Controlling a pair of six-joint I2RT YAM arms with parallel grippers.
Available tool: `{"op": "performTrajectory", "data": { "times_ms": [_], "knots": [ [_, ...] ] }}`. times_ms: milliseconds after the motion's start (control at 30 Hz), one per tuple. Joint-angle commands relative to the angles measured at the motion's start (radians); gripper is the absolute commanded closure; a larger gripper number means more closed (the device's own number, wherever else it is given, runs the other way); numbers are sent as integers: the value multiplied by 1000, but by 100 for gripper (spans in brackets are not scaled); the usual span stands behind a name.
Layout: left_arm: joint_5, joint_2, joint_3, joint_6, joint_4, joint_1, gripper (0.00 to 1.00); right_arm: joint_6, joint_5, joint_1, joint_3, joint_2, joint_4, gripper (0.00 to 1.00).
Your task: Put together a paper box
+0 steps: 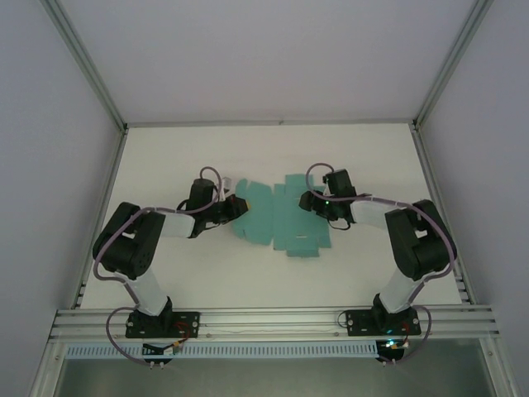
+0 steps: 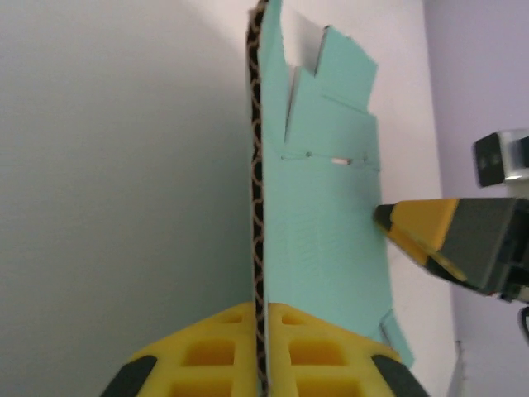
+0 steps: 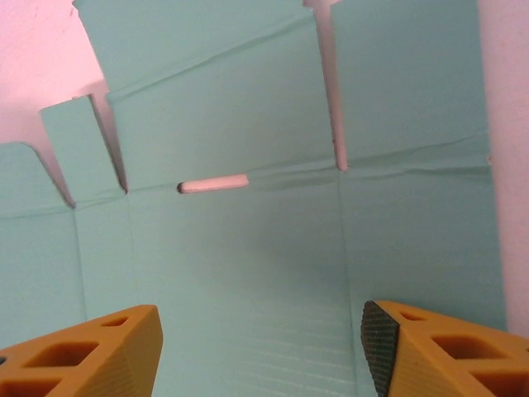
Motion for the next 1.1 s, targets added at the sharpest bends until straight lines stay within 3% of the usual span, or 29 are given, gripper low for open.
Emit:
{"op": "performTrajectory", "data": {
  "times_ms": [0, 167, 333, 433, 567, 733, 833, 1067],
  "knots": [
    [-9, -107, 6, 20, 7, -4, 100, -47, -4, -30, -23, -112, -111, 26],
    [37, -263, 43, -13, -36, 7, 100, -111, -92, -112, -31, -348, -208, 10],
    [84, -402, 120, -38, -124, 17, 100, -182, -265, -220, -58, -503, -271, 8],
    [141, -456, 132, -84, -86, 18, 100, -228, -430, -280, -81, -551, -249, 11],
    [136, -525, 154, -85, -142, 18, 100, -239, -525, -299, -82, -576, -227, 23],
    [111, -561, 148, -62, -186, 17, 100, -236, -661, -299, -88, -594, -164, 50],
    [108, -562, 135, -61, -185, 17, 100, -247, -685, -299, -98, -615, -135, 55],
    [61, -572, 121, -26, -231, 17, 100, -282, -666, -299, -71, -627, -173, 87]
  ]
}}
